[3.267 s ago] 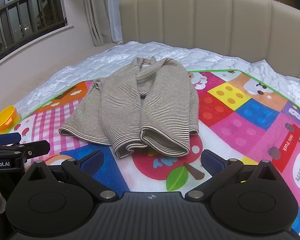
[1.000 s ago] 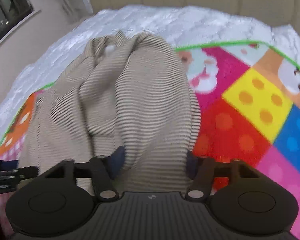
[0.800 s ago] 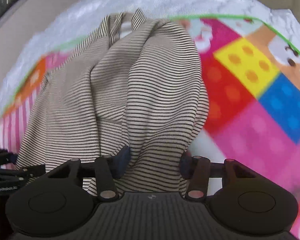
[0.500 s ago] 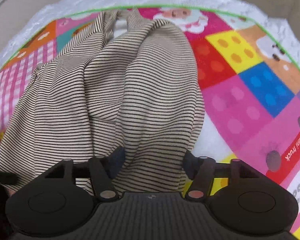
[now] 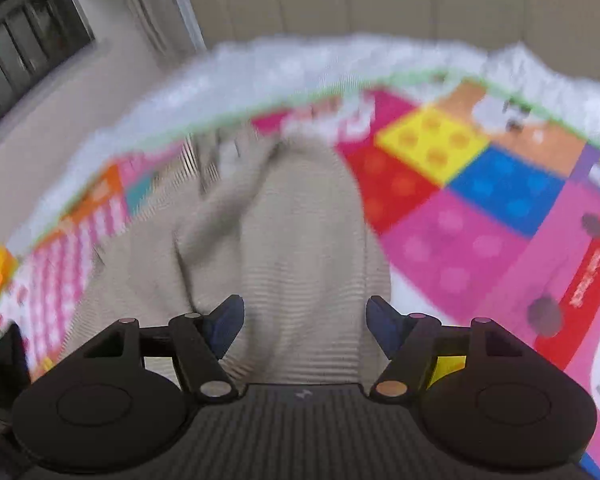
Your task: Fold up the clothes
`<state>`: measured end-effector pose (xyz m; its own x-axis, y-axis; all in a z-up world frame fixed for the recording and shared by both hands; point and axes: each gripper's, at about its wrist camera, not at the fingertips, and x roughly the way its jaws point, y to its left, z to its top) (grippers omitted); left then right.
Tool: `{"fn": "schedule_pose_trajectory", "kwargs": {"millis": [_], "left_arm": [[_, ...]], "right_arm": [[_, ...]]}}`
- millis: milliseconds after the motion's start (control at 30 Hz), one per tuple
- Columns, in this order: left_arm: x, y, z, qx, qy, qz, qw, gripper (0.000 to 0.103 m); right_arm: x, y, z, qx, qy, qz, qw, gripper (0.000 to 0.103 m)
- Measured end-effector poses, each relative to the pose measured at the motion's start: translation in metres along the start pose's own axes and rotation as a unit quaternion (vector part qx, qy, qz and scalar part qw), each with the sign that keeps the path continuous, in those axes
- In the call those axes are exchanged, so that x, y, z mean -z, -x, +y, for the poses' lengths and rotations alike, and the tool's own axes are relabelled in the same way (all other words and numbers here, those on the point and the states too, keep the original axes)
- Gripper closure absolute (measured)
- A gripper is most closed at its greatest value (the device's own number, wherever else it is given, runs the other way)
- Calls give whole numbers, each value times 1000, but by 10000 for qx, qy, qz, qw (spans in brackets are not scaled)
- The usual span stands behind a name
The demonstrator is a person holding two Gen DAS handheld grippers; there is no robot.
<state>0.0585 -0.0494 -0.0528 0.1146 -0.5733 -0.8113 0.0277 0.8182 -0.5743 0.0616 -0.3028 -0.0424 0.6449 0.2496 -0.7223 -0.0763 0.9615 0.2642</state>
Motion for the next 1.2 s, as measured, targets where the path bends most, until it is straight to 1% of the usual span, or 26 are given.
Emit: {"fn": "schedule_pose_trajectory", "kwargs": {"millis": [67, 133, 167, 233, 267, 300, 333, 400, 433, 467, 500, 533, 600, 633, 667, 733, 867, 900, 967, 1000, 1033, 1067, 1100, 1133, 1167, 1200], "left_arm": [[-2, -6, -2, 50, 114, -225, 9997, 19], [-5, -8, -9, 54, 64, -435, 9990, 47], [-6, -8, -12, 49, -35, -520, 9986, 53], [-8, -7, -18, 39, -235, -688, 9973, 79], [-10, -6, -17, 94, -305, -785, 9964, 84], [-15, -3, -17, 178, -289, -832, 9960, 86], [-23, 2, -13, 281, -112, -910, 9954, 89], [-39, 11, -3, 487, 248, -1066, 9928, 91], [-50, 26, 7, 613, 470, -1311, 9884, 91], [-62, 41, 16, 738, 692, -1559, 9826, 91], [-72, 64, 29, 790, 811, -1962, 9740, 91], [-83, 87, 42, 839, 926, -2367, 9635, 91], [-101, 132, 67, 613, 1017, -3092, 9435, 91], [-110, 155, 79, 497, 1058, -3448, 9314, 91], [-116, 171, 93, 373, 1136, -3650, 9233, 91], [-129, 197, 123, -33, 1301, -3976, 9083, 91], [-147, 196, 176, -297, 1514, -3963, 9051, 90], [-148, 189, 186, -401, 1554, -3825, 9099, 87], [-148, 175, 203, -585, 1641, -3540, 9189, 79], [-146, 168, 208, -651, 1723, -3388, 9227, 67], [-141, 165, 212, -653, 1779, -3256, 9263, 52], [-136, 162, 215, -654, 1834, -3124, 9298, 50], [-129, 159, 214, -593, 1792, -3006, 9349, 46], [-125, 158, 205, -542, 1706, -3018, 9364, 41], [-121, 157, 197, -492, 1618, -3034, 9378, 37], [-117, 157, 188, -441, 1529, -3049, 9390, 31]], "right_arm": [[2, 12, -3, 36, -88, -417, 9991, 34], [3, 20, -8, 109, -221, -721, 9971, 34], [3, 23, -11, 148, -303, -828, 9960, 33], [0, 25, -19, 190, -518, -891, 9945, 33], [-1, 23, -23, 183, -619, -864, 9942, 33], [-2, 22, -27, 182, -725, -820, 9938, 33], [-3, 21, -31, 185, -826, -779, 9934, 33], [-2, 21, -34, 224, -966, -741, 9923, 33], [-1, 21, -36, 250, -1005, -733, 9919, 33], [-1, 20, -37, 278, -1041, -724, 9915, 32], [0, 19, -38, 310, -1051, -706, 9915, 32], [0, 16, -38, 349, -1037, -682, 9916, 32], [0, 10, -35, 441, -956, -605, 9926, 32], [-1, 7, -34, 478, -911, -571, 9931, 32], [-2, 3, -32, 534, -849, -524, 9936, 32], [-2, -1, -28, 630, -761, -456, 9941, 32], [-3, -8, -24, 806, -689, -329, 9938, 32], [-3, -9, -24, 832, -697, -292, 9937, 32], [-4, -12, -24, 859, -681, -208, 9938, 32], [-5, -13, -24, 863, -662, -165, 9939, 32], [-6, -14, -23, 842, -618, -141, 9944, 32], [-8, -13, -21, 775, -542, -131, 9954, 32], [-9, -13, -18, 686, -471, -141, 9964, 29], [-11, -13, -15, 592, -399, -151, 9973, 26], [-14, -14, -11, 466, -332, -151, 9982, 21], [-16, -17, -8, 344, -307, -111, 9989, 19]]}}
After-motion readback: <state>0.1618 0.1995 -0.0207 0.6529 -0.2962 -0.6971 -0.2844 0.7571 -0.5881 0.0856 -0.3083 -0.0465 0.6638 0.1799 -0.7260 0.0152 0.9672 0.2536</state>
